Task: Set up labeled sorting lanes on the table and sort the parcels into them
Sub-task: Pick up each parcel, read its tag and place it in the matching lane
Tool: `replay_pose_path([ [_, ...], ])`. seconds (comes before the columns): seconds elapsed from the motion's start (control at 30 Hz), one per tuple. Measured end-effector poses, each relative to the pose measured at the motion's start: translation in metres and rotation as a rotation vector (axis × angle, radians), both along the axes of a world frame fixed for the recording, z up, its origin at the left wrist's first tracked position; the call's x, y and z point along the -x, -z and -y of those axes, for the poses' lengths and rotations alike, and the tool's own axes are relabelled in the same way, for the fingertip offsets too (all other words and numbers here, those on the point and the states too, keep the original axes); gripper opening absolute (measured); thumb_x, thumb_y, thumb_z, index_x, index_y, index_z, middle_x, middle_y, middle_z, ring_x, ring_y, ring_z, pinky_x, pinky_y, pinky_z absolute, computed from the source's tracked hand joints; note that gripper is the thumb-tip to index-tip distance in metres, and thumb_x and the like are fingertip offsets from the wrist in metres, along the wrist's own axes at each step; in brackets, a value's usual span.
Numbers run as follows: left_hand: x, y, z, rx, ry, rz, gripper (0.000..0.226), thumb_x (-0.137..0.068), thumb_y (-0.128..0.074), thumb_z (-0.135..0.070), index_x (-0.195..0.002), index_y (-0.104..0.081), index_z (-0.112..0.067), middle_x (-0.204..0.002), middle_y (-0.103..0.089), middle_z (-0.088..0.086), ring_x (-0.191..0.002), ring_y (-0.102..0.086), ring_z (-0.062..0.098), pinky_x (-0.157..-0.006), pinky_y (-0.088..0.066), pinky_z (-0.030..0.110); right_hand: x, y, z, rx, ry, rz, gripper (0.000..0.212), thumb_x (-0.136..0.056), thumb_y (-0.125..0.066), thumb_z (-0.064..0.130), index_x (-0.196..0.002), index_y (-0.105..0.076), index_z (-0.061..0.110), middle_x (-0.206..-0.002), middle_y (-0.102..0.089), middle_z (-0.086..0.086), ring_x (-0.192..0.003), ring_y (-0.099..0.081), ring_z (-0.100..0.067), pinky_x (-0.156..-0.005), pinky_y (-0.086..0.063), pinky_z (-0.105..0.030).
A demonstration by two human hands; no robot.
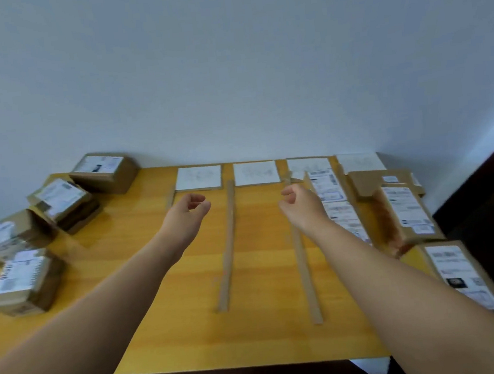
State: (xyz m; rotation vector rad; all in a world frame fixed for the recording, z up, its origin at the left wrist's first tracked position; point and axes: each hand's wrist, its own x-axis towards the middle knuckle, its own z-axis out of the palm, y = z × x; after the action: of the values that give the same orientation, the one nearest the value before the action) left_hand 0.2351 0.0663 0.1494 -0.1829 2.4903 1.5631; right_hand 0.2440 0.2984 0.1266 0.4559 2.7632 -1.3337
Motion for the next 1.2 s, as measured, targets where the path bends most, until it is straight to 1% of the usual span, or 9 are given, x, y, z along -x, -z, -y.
replay_pose_path([
  [0.27,0.037,0.0,0.101,0.072,-0.06,-0.007,0.034,-0.096,-0.052,-0.032,-0.128,-0.052,-0.019,-0.121,-0.056,0.0,-0.111,-0.053,0.02,-0.096,-0.045,0.037,0.041,0.007,0.109,0.075,-0.074,0.059,0.029,-0.097,-0.05,0.025,-0.125,-0.052,0.018,-0.112,-0.052,-0.001,-0.09,-0.051,-0.015,-0.071,-0.039,-0.026],
  [0.43,0.056,0.013,0.143,0.14,-0.084,0.035,0.038,-0.096,-0.052,-0.032,-0.131,-0.05,-0.018,-0.126,-0.054,0.0,-0.106,-0.049,0.014,-0.085,-0.04,0.031,0.069,0.012,0.149,0.087,-0.152,0.086,0.03,-0.095,-0.049,0.025,-0.124,-0.053,0.021,-0.114,-0.054,0.001,-0.09,-0.051,-0.012,-0.067,-0.039,-0.024],
  [0.63,0.076,0.029,0.195,0.206,-0.149,0.083,0.041,-0.095,-0.055,-0.032,-0.133,-0.047,-0.018,-0.13,-0.053,0.003,-0.105,-0.049,0.013,-0.083,-0.042,0.031,0.109,0.017,0.19,0.072,-0.257,0.099,0.029,-0.094,-0.048,0.026,-0.122,-0.053,0.024,-0.114,-0.056,0.003,-0.087,-0.053,-0.007,-0.066,-0.042,-0.023],
  [0.8,0.09,0.044,0.228,0.211,-0.151,0.127,0.041,-0.095,-0.055,-0.032,-0.133,-0.046,-0.019,-0.13,-0.053,0.003,-0.105,-0.049,0.014,-0.082,-0.042,0.031,0.128,0.024,0.222,0.087,-0.294,0.129,0.03,-0.093,-0.05,0.023,-0.123,-0.053,0.022,-0.106,-0.057,0.005,-0.091,-0.055,-0.012,-0.066,-0.043,-0.024],
  [0.9,0.103,0.054,0.248,0.221,-0.131,0.137,0.04,-0.095,-0.054,-0.033,-0.132,-0.047,-0.019,-0.128,-0.054,0.003,-0.105,-0.049,0.014,-0.081,-0.042,0.031,0.138,0.032,0.245,0.077,-0.304,0.143,0.033,-0.093,-0.053,0.024,-0.125,-0.052,0.021,-0.114,-0.058,0.001,-0.097,-0.055,-0.014,-0.067,-0.042,-0.022],
  [0.97,0.113,0.059,0.265,0.227,-0.109,0.138,0.039,-0.095,-0.054,-0.032,-0.131,-0.048,-0.019,-0.127,-0.054,0.002,-0.105,-0.05,0.014,-0.081,-0.042,0.031,0.144,0.038,0.263,0.079,-0.301,0.143,0.035,-0.093,-0.055,0.025,-0.127,-0.05,0.021,-0.12,-0.056,-0.001,-0.102,-0.054,-0.014,-0.071,-0.044,-0.022],
  [1.03,0.121,0.065,0.285,0.245,-0.088,0.134,0.039,-0.095,-0.054,-0.031,-0.131,-0.048,-0.018,-0.128,-0.055,0.003,-0.106,-0.051,0.014,-0.082,-0.043,0.03,0.149,0.045,0.286,0.066,-0.298,0.152,0.039,-0.092,-0.057,0.028,-0.13,-0.048,0.021,-0.126,-0.053,-0.002,-0.11,-0.053,-0.016,-0.083,-0.046,-0.028],
  [1.13,0.133,0.074,0.319,0.295,-0.07,0.135,0.041,-0.095,-0.055,-0.029,-0.133,-0.048,-0.014,-0.131,-0.053,0.006,-0.111,-0.053,0.018,-0.088,-0.042,0.029,0.155,0.058,0.327,0.041,-0.304,0.165,0.046,-0.092,-0.059,0.031,-0.135,-0.045,0.02,-0.134,-0.047,-0.002,-0.122,-0.048,-0.018,-0.089,-0.041,-0.028],
  [1.2,0.144,0.08,0.34,0.327,-0.087,0.148,0.048,-0.095,-0.054,-0.03,-0.138,-0.044,-0.012,-0.135,-0.049,0.009,-0.108,-0.053,0.019,-0.086,-0.043,0.028,0.161,0.068,0.355,0.03,-0.34,0.183,0.051,-0.093,-0.058,0.032,-0.139,-0.041,0.017,-0.142,-0.041,-0.002,-0.13,-0.043,-0.019,-0.094,-0.038,-0.027],
])
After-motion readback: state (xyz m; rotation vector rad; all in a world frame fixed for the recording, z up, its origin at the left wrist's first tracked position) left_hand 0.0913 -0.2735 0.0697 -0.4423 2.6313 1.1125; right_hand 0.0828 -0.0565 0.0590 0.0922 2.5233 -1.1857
